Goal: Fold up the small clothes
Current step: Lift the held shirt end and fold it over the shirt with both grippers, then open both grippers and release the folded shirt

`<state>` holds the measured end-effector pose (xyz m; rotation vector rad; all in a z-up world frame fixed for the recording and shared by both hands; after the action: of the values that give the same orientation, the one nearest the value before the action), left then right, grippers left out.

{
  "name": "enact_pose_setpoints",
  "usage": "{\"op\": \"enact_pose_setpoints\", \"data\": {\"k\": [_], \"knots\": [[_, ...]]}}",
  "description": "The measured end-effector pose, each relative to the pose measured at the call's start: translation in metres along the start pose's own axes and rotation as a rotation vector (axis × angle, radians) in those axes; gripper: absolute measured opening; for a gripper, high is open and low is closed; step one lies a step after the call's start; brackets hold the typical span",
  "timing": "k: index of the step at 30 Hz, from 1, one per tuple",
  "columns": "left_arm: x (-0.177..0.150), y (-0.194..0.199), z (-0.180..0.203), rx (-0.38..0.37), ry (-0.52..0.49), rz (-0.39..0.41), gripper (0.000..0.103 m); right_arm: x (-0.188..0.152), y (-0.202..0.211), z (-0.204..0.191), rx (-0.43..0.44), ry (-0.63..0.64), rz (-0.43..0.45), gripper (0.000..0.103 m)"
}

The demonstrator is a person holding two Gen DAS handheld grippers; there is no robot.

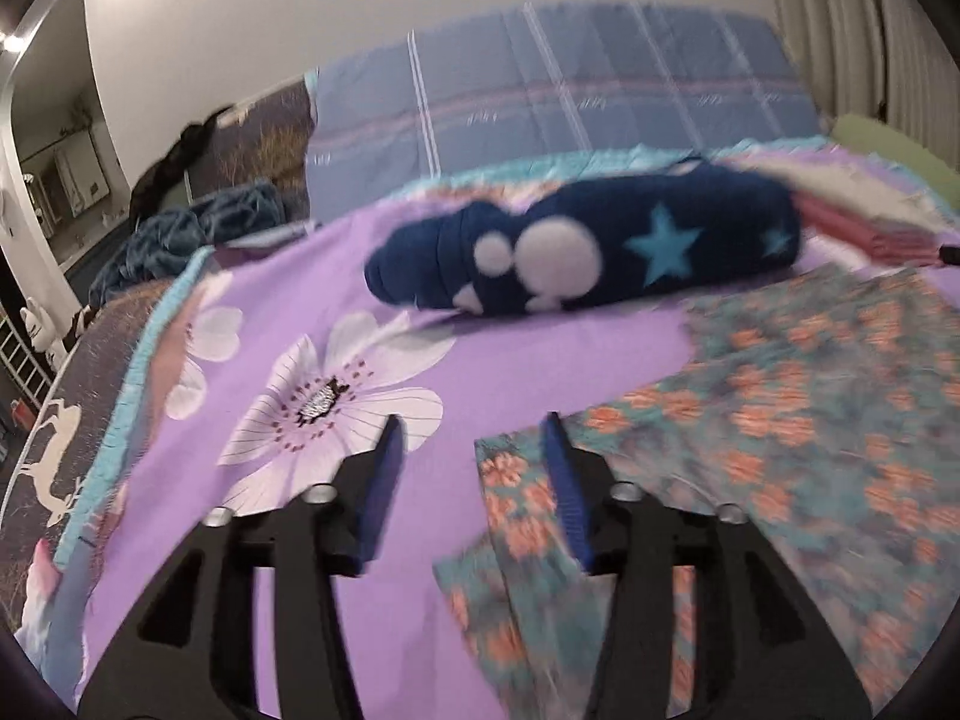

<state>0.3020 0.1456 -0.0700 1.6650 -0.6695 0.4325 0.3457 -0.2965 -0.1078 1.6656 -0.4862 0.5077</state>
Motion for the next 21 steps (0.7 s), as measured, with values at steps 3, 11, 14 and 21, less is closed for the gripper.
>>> {"op": "enact_pose_setpoints", "data": {"k": [3,11,14,21], "knots": [[-0.024,0.043,0.005,-0.029,0.002,0.043,0.073,-0.044,0.037,-0.004,0.047,0.041,-0.009,0.046],[-0.139,0.101,0.014,-0.08,0.078,-0.04,0.08,-0.176,0.093,0.004,0.208,-0.077,-0.102,0.046],[-0.171,0.106,0.011,-0.109,0.158,-0.087,0.08,-0.194,0.1,-0.005,0.243,-0.085,-0.121,0.046],[-0.218,0.107,0.031,-0.162,0.159,-0.151,0.074,-0.208,0.106,-0.029,0.184,0.04,-0.104,0.046]]}}
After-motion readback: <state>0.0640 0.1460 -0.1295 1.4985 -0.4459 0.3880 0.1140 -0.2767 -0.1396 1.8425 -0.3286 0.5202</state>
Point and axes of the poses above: each gripper's, at about its wrist camera, not at the fingertips, and y roughly against the way its jaws point, z to its right, x to its top, the point moved 8 cm from there along -y, roughly the way its jaws point, and after that the axes turned 12 degrees about -z, right-handed, at the moved point
